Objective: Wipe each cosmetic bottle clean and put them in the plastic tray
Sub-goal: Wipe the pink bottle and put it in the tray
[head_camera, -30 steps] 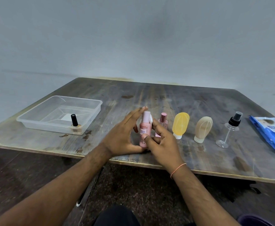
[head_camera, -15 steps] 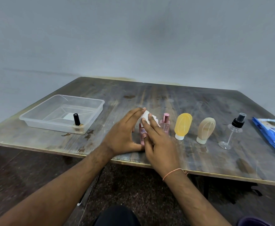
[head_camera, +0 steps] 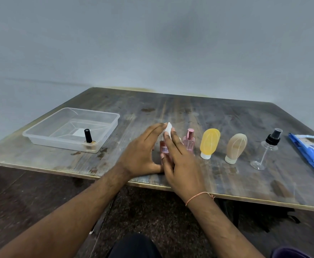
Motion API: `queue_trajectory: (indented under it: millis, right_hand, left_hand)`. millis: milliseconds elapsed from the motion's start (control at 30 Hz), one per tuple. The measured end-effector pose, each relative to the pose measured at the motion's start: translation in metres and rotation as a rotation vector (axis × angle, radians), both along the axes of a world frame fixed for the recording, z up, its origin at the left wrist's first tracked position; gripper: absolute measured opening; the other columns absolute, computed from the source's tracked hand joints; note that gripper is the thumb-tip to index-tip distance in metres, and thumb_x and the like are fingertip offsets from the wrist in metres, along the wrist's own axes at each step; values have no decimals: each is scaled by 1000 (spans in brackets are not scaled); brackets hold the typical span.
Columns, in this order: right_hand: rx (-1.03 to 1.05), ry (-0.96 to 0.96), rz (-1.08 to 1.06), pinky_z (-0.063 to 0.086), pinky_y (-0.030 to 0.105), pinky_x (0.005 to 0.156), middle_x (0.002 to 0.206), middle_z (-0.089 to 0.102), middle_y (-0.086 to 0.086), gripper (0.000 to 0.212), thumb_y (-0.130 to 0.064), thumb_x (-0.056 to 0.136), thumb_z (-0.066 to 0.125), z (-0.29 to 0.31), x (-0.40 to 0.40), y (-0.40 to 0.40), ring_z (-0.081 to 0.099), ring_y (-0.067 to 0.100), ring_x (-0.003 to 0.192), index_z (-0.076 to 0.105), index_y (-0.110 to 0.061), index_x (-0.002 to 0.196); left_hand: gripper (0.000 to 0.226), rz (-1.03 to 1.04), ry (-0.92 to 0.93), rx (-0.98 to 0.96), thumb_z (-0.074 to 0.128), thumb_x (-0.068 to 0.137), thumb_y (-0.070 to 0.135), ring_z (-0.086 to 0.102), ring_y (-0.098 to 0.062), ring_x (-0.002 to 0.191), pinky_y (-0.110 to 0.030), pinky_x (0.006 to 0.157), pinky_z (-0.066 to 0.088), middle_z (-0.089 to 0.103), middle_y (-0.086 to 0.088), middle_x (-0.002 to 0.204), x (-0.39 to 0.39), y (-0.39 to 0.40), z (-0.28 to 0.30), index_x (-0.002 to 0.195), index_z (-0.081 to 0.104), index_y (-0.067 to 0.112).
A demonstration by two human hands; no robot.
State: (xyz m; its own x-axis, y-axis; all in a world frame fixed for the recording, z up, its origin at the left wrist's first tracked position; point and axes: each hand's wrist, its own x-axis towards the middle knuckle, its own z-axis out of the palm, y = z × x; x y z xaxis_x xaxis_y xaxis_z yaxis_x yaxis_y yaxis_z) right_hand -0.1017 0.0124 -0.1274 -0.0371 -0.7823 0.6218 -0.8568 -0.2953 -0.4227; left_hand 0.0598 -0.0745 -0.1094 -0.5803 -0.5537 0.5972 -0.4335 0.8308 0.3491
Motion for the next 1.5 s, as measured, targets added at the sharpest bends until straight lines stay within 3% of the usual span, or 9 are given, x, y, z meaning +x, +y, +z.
queue_trajectory:
  millis: [200,300,500,600,700,867,1100,1233,1500]
  right_hand:
    - [4,-135,40,49,27,111,164,49,-10,63,-25,102,69,-5,-5,1,55,9,139,47,-32,160]
    - [79,-360,100,59,31,96,134,69,-17,64,-22,100,73,-3,-10,1,71,3,94,49,-37,157]
    - [211,-762,256,54,18,80,83,70,-29,57,-9,101,72,0,-22,-1,60,-4,73,59,-32,151]
    - [183,-773,259,59,33,84,119,81,-3,58,-15,101,72,0,-22,-1,61,17,79,59,-46,148]
    - [177,-574,153,51,14,76,106,81,-7,58,-19,105,66,3,-16,2,63,4,74,48,-51,150]
    - [88,-217,98,10,-6,111,174,25,-19,64,-18,111,53,9,-6,4,16,-22,151,29,-35,167]
    - [-7,-210,64,29,2,111,165,38,-28,51,-21,108,60,3,-4,7,35,-13,148,53,-35,157]
    - [57,-236,-20,48,29,110,161,48,-20,52,-31,108,58,6,-5,7,51,4,143,48,-31,160]
    - [51,-226,136,21,17,128,172,29,-23,65,-18,108,59,3,-9,1,25,-4,158,35,-39,165]
  left_hand:
    - [116,13,-9,-40,89,70,53,43,9,103,-16,87,46,40,6,166,-2,-1,-1,166,36,17]
    - [121,13,-24,-39,90,70,58,40,9,102,-6,84,37,39,4,166,-2,0,-1,168,33,15]
    - [130,2,-5,9,91,67,65,58,-6,87,-26,77,54,32,10,168,1,-1,-1,170,26,20]
    - [127,-11,2,9,92,69,62,58,-7,87,-28,76,58,31,10,169,2,1,0,170,28,19]
    - [122,-20,4,4,92,71,54,57,-6,86,-30,76,60,31,9,169,2,1,0,169,30,19]
    - [116,-33,-33,-2,89,71,52,51,20,106,2,82,40,38,0,166,1,4,2,166,38,11]
    - [112,1,-12,-10,88,70,52,48,24,107,2,82,37,41,-1,165,0,1,1,162,42,10]
    - [115,-8,3,-14,90,69,50,50,21,105,2,79,40,39,1,166,0,2,1,165,39,11]
    - [119,-26,0,-7,93,70,47,51,20,103,2,81,40,37,1,168,0,-1,-1,167,35,11]
